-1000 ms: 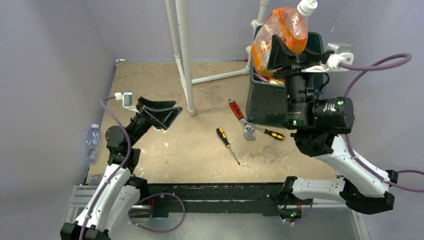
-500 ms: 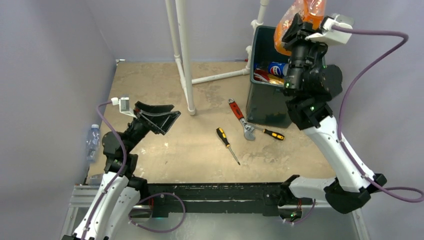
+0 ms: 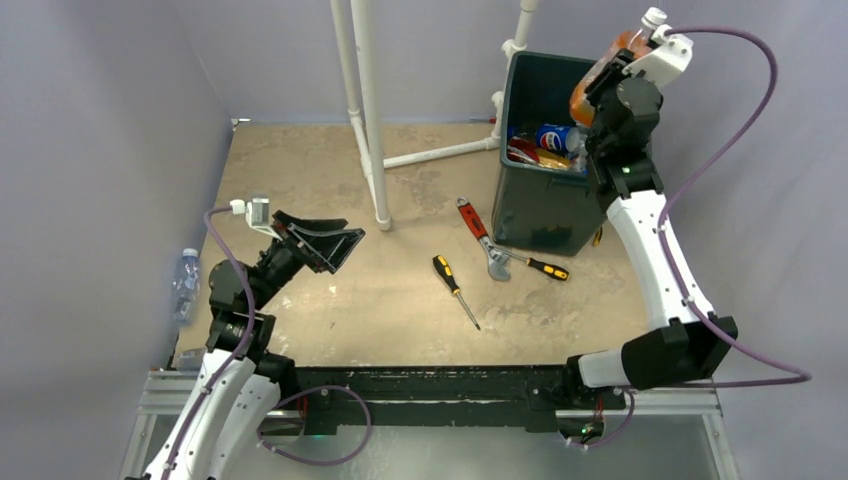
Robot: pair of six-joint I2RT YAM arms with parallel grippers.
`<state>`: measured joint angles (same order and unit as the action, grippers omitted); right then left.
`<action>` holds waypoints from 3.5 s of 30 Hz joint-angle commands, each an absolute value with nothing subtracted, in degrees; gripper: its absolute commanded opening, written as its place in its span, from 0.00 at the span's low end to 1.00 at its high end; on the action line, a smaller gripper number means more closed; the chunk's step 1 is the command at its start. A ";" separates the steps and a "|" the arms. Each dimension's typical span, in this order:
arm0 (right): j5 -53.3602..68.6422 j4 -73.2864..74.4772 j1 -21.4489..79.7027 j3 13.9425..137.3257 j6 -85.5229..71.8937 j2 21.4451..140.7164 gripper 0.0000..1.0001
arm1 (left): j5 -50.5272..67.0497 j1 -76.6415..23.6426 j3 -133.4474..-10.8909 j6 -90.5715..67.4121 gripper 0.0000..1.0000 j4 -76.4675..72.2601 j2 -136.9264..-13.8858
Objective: Put the plastic bottles in the bin
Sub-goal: Place the plastic bottle in the trash bin, then pick up the plastic bottle from the corner of the board.
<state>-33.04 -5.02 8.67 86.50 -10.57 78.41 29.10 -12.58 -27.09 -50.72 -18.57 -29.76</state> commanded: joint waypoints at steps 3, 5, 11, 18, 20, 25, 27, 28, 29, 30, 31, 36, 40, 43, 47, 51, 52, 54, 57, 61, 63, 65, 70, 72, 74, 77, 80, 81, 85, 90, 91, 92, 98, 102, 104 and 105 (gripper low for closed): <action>-29.89 -2.44 8.24 85.81 -16.25 80.55 0.51 | 27.75 -13.01 -30.51 -46.95 0.83 -13.53 -28.78; -29.73 -1.97 8.18 85.23 -17.47 80.37 0.68 | 27.71 -13.01 -30.84 -46.83 0.83 -12.55 -28.47; -28.11 -1.97 8.26 86.94 -19.07 76.93 0.99 | 26.36 -13.10 -30.55 -47.57 0.87 -13.11 -29.11; -14.09 -2.99 8.88 85.26 -25.25 67.13 0.99 | 22.36 -13.10 -31.30 -49.61 0.89 -14.77 -30.94; -9.23 -4.47 9.36 81.87 -26.89 63.85 0.99 | 20.37 -13.10 -31.20 -50.24 0.90 -14.18 -31.11; 5.20 -9.92 10.05 73.02 -29.92 56.27 0.99 | 15.13 -13.10 -32.53 -49.23 0.91 -8.44 -30.57; 11.42 -11.60 10.81 71.03 -30.33 54.48 0.99 | 12.11 -13.10 -33.81 -47.92 0.91 -4.71 -29.98; 14.11 -12.54 11.84 70.26 -30.47 53.77 0.99 | 10.20 -13.10 -34.77 -47.31 0.91 -2.71 -29.79; 16.72 -13.08 12.88 69.60 -30.64 53.18 0.99 | 8.35 -13.10 -35.79 -46.80 0.92 -0.59 -29.65; 18.82 -13.36 14.44 69.16 -30.29 52.76 0.99 | 6.31 -13.10 -36.78 -46.21 0.92 3.74 -29.62; 20.21 -13.36 16.53 68.83 -29.53 52.47 0.99 | 4.00 -13.10 -37.75 -45.91 0.92 6.22 -29.70; 22.74 -8.86 27.80 68.68 -25.81 52.91 0.99 | -9.10 -13.10 -41.90 -47.16 0.92 20.08 -32.16; 20.56 -6.88 35.61 64.62 -24.16 51.35 0.99 | -19.82 -13.10 -44.29 -51.27 0.92 31.17 -35.15; 19.20 -9.27 39.79 56.63 -24.84 48.63 0.99 | -31.11 -13.10 -48.57 -55.16 0.93 42.98 -39.40; 19.12 -14.25 43.39 46.92 -25.77 47.27 0.99 | -42.89 -13.10 -51.66 -58.02 0.98 55.08 -45.91; 21.20 -17.55 45.87 41.60 -26.62 50.13 0.99 | -49.00 -12.79 -52.11 -60.56 0.99 60.70 -49.88; 21.17 -17.84 46.86 40.78 -26.80 50.87 0.99 | -49.27 -12.52 -52.12 -60.71 0.99 60.85 -49.99; 20.84 -19.66 49.04 39.12 -27.09 51.67 0.99 | -49.00 -11.19 -52.12 -60.31 0.99 60.25 -49.92; 19.89 -21.74 52.56 37.51 -27.30 52.73 0.99 | -46.21 -6.72 -52.28 -59.40 0.99 60.06 -50.50; 17.98 -21.95 55.56 36.40 -26.50 54.36 0.99 | -38.70 -0.72 -49.05 -59.00 0.99 57.01 -50.49; 16.92 -20.84 55.96 35.85 -26.24 54.34 0.99 | -35.40 -0.10 -46.98 -61.04 0.99 55.74 -51.13; 16.26 -20.03 56.06 34.70 -25.95 53.68 0.99 | -31.88 -0.09 -44.99 -64.61 0.99 54.68 -52.02; 13.82 -20.24 56.07 28.48 -26.28 49.94 0.99 | -25.08 -0.04 -41.62 -66.13 0.99 50.37 -51.17; 13.69 -21.44 56.07 26.23 -26.89 49.25 0.99 | -24.20 -0.09 -41.11 -65.25 0.99 49.47 -49.45; 13.49 -21.92 56.10 25.22 -27.21 49.65 0.99 | -24.10 -0.09 -40.96 -63.86 0.99 48.88 -47.32; 13.14 -22.01 56.08 24.61 -26.82 50.37 0.99 | -25.56 -0.09 -41.31 -62.80 0.99 49.58 -44.24; 11.86 -23.35 56.08 23.68 -27.02 49.89 0.99 | -28.64 -0.09 -42.74 -63.89 0.99 52.51 -42.71; 11.52 -24.06 56.10 23.38 -27.11 49.96 0.99 | -30.07 -0.09 -43.45 -64.75 0.99 54.20 -43.16; 11.16 -25.88 56.07 24.14 -27.16 51.83 0.99 | -35.98 -0.09 -47.83 -68.74 0.99 63.02 -47.68; 12.23 -27.43 56.15 26.61 -26.89 55.58 0.99 | -42.20 -0.09 -49.58 -71.07 0.99 67.39 -43.33; 12.48 -28.14 56.12 26.82 -27.00 56.11 0.99 | -42.56 -0.09 -49.53 -71.50 0.99 67.55 -42.91; 12.74 -29.01 56.11 26.81 -27.20 56.68 0.99 | -43.17 -0.09 -49.36 -72.19 0.99 67.87 -43.55; 15.02 -30.83 56.08 28.36 -27.02 61.09 0.99 | -43.72 2.35 -47.05 -78.86 0.99 69.55 -52.55; 15.86 -30.58 56.07 29.12 -26.13 61.70 0.99 | -42.38 10.77 -46.24 -75.29 0.99 66.29 -56.87; 15.82 -30.54 56.09 29.24 -25.57 61.79 0.99 | -39.20 18.13 -46.24 -70.36 0.99 63.28 -58.35; 15.86 -30.63 56.08 29.26 -25.50 61.79 0.99 | -37.98 21.27 -46.03 -68.09 0.99 61.66 -59.02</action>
<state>14.50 -27.97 55.88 26.59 -26.85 61.93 -40.62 11.33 -46.19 -74.35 66.46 -57.32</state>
